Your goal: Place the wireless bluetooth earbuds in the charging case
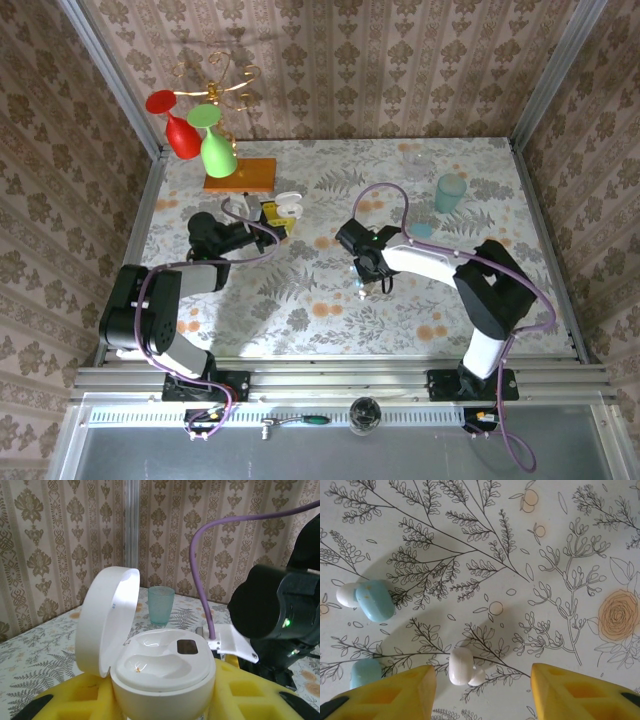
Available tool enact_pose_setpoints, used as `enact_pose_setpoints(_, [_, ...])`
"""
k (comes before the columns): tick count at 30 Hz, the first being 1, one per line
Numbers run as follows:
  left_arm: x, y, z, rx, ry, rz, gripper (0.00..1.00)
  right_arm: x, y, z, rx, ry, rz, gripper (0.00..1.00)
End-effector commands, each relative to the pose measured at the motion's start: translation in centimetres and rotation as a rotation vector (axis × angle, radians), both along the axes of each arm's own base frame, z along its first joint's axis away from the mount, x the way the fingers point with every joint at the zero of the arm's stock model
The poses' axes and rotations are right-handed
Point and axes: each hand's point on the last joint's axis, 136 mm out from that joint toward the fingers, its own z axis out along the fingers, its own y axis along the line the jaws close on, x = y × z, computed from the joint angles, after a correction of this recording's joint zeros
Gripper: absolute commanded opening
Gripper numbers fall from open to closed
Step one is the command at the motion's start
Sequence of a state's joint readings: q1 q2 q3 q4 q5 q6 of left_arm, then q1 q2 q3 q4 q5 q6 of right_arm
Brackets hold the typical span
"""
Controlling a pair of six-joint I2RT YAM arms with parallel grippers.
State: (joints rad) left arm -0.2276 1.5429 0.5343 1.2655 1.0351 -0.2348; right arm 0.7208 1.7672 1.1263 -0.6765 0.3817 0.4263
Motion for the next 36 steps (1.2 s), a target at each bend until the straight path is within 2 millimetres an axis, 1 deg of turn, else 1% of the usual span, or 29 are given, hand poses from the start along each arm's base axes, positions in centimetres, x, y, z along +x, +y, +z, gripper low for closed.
enact_pose_setpoints(1, [0.3, 0.2, 1.3, -0.007, -0.07, 0.002, 0.28, 0.4, -0.7, 0.0, -0.102, -0.013, -0.002, 0.51])
enact_pose_setpoints(4, [0.3, 0.2, 1.4, -0.008, -0.071, 0.002, 0.28, 0.4, -0.5, -0.6, -0.133, 0.003, 0.01, 0.49])
enact_pose_setpoints(7, [0.3, 0.1, 1.4, -0.009, -0.07, -0.002, 0.28, 0.5, -0.5, -1.0, -0.154, 0.014, 0.017, 0.42])
enact_pose_setpoints(12, [0.2, 0.1, 1.5, -0.008, -0.071, -0.004, 0.28, 0.4, -0.3, -1.6, -0.161, 0.038, 0.023, 0.34])
enact_pose_setpoints(15, [0.3, 0.1, 1.6, -0.009, -0.077, -0.005, 0.28, 0.3, -0.2, -1.8, -0.159, 0.048, 0.029, 0.31])
enact_pose_setpoints(17, [0.4, 0.1, 1.7, -0.009, -0.078, -0.005, 0.28, 0.3, -0.2, -1.8, -0.163, 0.052, 0.032, 0.24])
enact_pose_setpoints(19, [0.4, 0.1, 1.7, -0.009, -0.078, -0.006, 0.28, 0.3, -0.1, -1.8, -0.162, 0.053, 0.032, 0.22])
enact_pose_setpoints(24, [0.3, 0.1, 1.5, -0.007, -0.077, -0.01, 0.28, 0.4, 0.1, -1.4, -0.132, 0.051, 0.03, 0.21])
enact_pose_setpoints(25, [0.3, 0.1, 1.6, -0.007, -0.077, -0.01, 0.28, 0.4, 0.1, -1.3, -0.134, 0.047, 0.031, 0.24])
enact_pose_setpoints(26, [0.3, 0.0, 1.5, -0.006, -0.075, -0.013, 0.28, 0.5, 0.1, -1.2, -0.135, 0.046, 0.033, 0.3])
enact_pose_setpoints(27, [0.3, 0.0, 1.5, -0.007, -0.076, -0.014, 0.28, 0.5, 0.0, -1.2, -0.136, 0.047, 0.034, 0.31])
enact_pose_setpoints(36, [0.3, -0.2, 1.6, -0.007, -0.079, -0.018, 0.28, -0.1, 0.0, -2.4, -0.142, 0.094, 0.028, 0.32])
